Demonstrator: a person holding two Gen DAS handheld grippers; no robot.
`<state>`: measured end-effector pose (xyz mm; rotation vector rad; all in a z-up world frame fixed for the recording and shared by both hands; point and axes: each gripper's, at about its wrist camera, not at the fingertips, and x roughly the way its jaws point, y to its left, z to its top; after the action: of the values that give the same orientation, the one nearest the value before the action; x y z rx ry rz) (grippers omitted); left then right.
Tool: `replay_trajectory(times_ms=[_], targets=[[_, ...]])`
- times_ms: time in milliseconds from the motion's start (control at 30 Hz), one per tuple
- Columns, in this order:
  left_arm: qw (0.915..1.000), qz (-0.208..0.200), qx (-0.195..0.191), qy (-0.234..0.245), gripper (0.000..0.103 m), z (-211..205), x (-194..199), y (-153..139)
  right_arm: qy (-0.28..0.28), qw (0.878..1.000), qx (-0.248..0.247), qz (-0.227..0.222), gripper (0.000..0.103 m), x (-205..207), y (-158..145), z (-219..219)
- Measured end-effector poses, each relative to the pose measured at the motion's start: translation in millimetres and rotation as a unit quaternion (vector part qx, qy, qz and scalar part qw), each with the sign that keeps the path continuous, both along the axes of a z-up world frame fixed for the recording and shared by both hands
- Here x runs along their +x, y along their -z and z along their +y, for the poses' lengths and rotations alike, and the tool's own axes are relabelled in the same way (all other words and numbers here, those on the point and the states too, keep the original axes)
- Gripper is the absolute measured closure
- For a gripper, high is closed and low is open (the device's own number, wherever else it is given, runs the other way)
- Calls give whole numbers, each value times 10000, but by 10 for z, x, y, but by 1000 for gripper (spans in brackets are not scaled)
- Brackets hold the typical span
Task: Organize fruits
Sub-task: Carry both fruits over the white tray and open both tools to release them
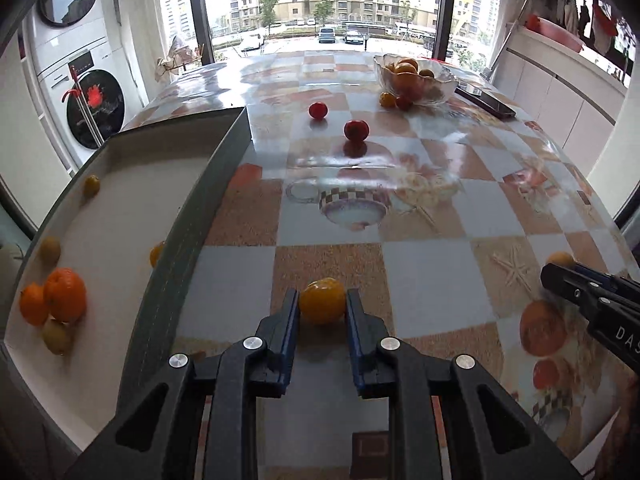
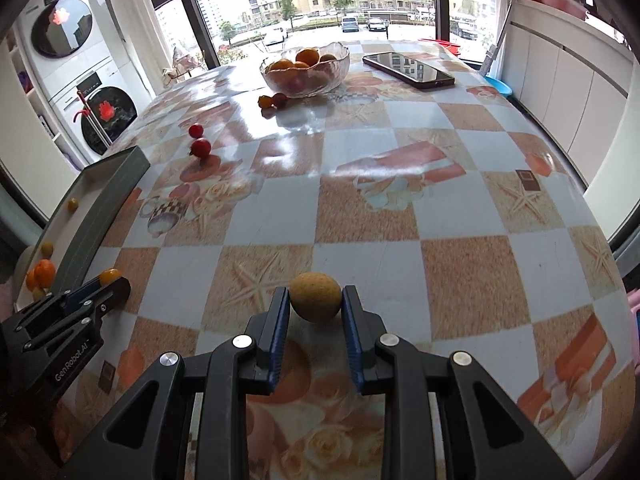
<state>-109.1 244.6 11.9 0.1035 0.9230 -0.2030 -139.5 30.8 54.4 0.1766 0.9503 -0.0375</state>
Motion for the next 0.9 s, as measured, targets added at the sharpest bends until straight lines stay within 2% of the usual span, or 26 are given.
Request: replay_trajectory(times_ms=[667,900], targets=[[9998,5,-208,21,79,80,-16,8,42,9997,-53,242,74,-78,-22,60],[9994,69,-332,23,79,138,7,-39,46,9996,81,258,75,-24,-84,97]])
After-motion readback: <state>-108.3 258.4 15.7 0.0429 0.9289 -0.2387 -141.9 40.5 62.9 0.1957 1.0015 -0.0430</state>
